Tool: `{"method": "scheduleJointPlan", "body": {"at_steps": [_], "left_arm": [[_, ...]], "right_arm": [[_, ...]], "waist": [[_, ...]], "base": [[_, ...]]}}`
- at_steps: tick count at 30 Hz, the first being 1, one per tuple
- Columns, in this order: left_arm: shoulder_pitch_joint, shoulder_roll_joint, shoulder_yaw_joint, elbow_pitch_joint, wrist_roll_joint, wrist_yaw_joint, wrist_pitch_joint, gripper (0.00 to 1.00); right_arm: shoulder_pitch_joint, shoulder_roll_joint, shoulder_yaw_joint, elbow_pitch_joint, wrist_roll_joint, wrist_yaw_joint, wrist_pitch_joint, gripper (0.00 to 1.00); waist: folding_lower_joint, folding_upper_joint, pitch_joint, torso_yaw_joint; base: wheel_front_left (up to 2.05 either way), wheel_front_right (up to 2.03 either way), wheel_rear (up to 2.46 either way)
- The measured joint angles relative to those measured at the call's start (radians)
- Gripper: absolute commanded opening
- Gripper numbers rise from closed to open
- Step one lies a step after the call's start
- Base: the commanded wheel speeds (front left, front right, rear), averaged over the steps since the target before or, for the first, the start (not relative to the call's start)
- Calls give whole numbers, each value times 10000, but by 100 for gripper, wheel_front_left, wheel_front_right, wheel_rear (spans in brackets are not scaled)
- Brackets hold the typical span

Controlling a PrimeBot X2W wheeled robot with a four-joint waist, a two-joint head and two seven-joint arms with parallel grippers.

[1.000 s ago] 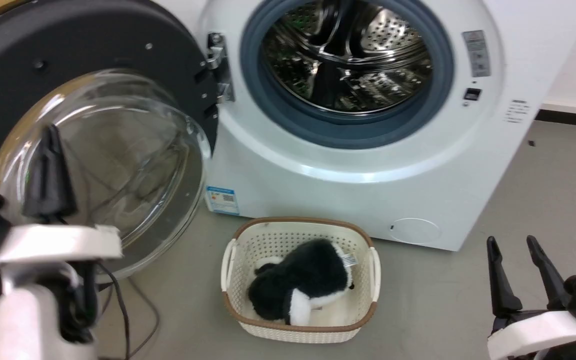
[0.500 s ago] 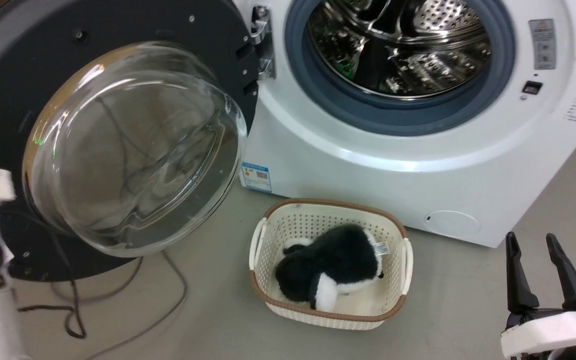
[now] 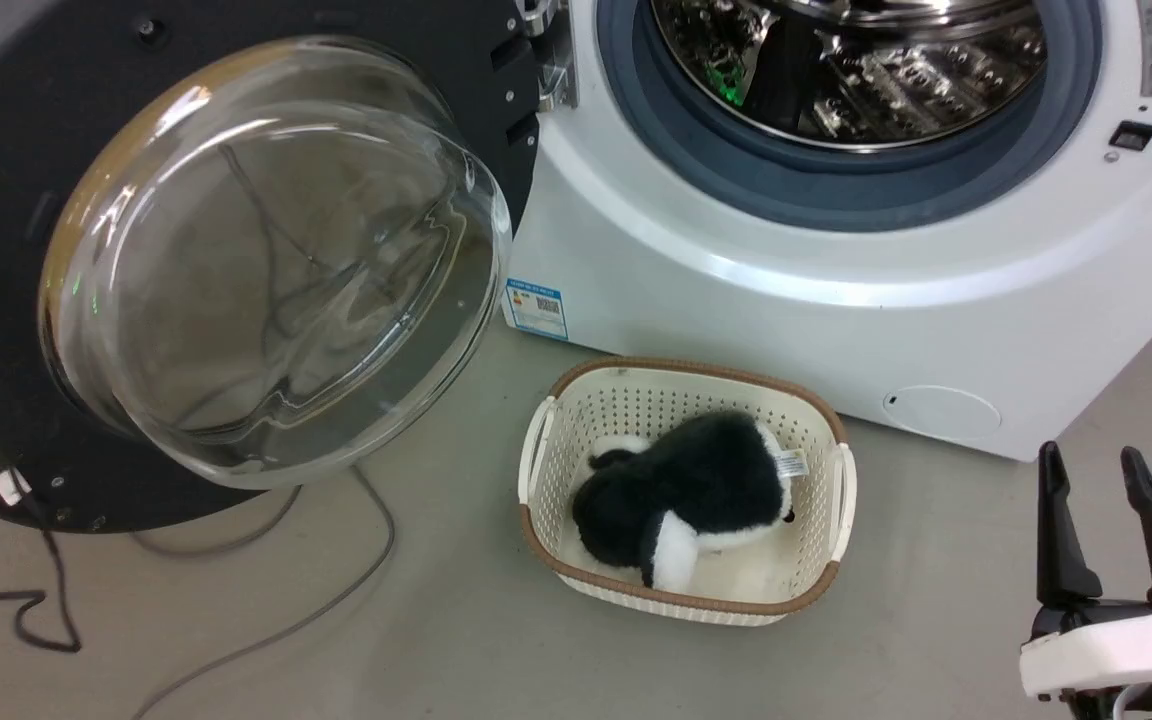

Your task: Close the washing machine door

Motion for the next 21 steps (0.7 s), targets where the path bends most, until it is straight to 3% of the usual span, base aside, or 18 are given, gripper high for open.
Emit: {"method": "scheduleJointPlan", "body": {"at_steps": [4, 10, 14, 21], "left_arm": [[-9, 265, 226, 608, -596, -27, 738, 0], [81, 535, 309, 890, -1459, -537, 2144, 0], [382, 619, 178, 491, -2046, -817, 3112, 0], [1093, 472, -61, -487, -3210, -926, 4441, 0]], "right_arm": [[-101, 0, -92, 2, 77, 0, -77, 100], [-114, 2, -259, 2, 165, 0, -213, 100], [-191, 2, -407, 17, 240, 0, -301, 100], [-259, 6, -564, 98, 483, 0, -430, 100]], "waist": [[0, 0, 175, 39], [0, 0, 337, 183], [0, 0, 424, 378], [0, 0, 442, 779]], "base": [[0, 0, 0], [0, 0, 0], [0, 0, 0], [0, 0, 0]]}}
